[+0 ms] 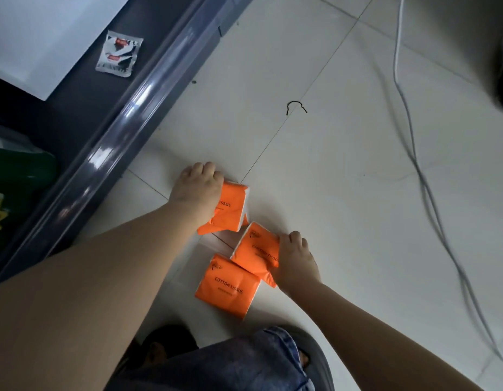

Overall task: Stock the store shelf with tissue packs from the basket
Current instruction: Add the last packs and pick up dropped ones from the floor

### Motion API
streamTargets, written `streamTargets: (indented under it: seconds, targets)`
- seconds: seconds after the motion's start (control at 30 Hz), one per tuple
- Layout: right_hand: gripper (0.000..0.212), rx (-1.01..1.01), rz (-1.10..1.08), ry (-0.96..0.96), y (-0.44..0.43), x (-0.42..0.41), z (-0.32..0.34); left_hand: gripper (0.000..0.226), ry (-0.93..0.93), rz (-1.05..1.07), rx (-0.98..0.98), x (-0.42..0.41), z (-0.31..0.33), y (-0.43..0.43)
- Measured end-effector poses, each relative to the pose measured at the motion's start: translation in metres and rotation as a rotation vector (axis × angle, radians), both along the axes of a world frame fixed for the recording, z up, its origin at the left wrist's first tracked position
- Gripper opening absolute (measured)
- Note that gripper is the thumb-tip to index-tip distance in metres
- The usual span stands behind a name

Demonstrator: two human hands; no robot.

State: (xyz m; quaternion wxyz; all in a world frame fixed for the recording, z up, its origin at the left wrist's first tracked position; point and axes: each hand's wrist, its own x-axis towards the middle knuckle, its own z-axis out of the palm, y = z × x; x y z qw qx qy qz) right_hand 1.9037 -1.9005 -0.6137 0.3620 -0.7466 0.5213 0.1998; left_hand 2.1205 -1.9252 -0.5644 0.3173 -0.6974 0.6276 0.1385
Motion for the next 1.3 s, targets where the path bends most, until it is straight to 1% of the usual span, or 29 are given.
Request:
streamTargets:
  seconds: [0.13, 0.2, 0.27, 0.37, 0.43, 0.6, 0.7, 0.83, 0.93, 1.07, 1.23, 1.3]
  targets:
    - [0.034, 0.047, -0.001, 0.008, -0.008, 0.002, 0.006, 0.050, 0.006, 0.013, -0.025, 0.008, 0.011, 0.007]
    - [0.031, 0.063, 0.016, -0.002, -0.012, 0.002, 0.011, 0.048, 0.018, 0.024, -0.021, 0.011, 0.018, 0.009]
    - [0.032, 0.067, 0.029, -0.010, -0.016, 0.003, 0.017, 0.042, 0.053, 0.078, -0.001, 0.015, 0.027, 0.011]
    - [0.036, 0.072, 0.026, -0.025, -0.020, 0.004, 0.030, 0.037, 0.124, 0.239, 0.006, 0.022, 0.041, 0.018]
    - [0.036, 0.064, 0.041, -0.066, -0.023, 0.008, 0.039, 0.041, 0.192, 0.350, -0.029, 0.028, 0.051, 0.023]
    - [0.037, 0.035, 0.121, -0.199, -0.032, 0.032, 0.074, 0.053, 0.412, 0.659, -0.186, 0.050, 0.082, 0.038]
    - [0.038, -0.009, 0.187, -0.286, -0.038, 0.059, 0.104, 0.058, 0.469, 0.756, -0.260, 0.064, 0.106, 0.046]
    - [0.036, -0.047, 0.268, -0.411, -0.047, 0.099, 0.154, 0.055, 0.568, 0.877, -0.365, 0.081, 0.149, 0.059]
    - [0.038, -0.073, 0.356, -0.457, -0.050, 0.125, 0.191, 0.051, 0.611, 0.924, -0.440, 0.094, 0.184, 0.073]
    - [0.042, -0.092, 0.449, -0.500, -0.049, 0.151, 0.242, 0.045, 0.715, 1.033, -0.568, 0.111, 0.230, 0.099]
    - [0.043, -0.117, 0.526, -0.533, -0.050, 0.172, 0.309, 0.040, 0.977, 1.195, -0.703, 0.117, 0.273, 0.133]
    - [0.042, -0.095, 0.522, -0.556, -0.047, 0.177, 0.332, 0.033, 1.083, 1.250, -0.771, 0.117, 0.286, 0.144]
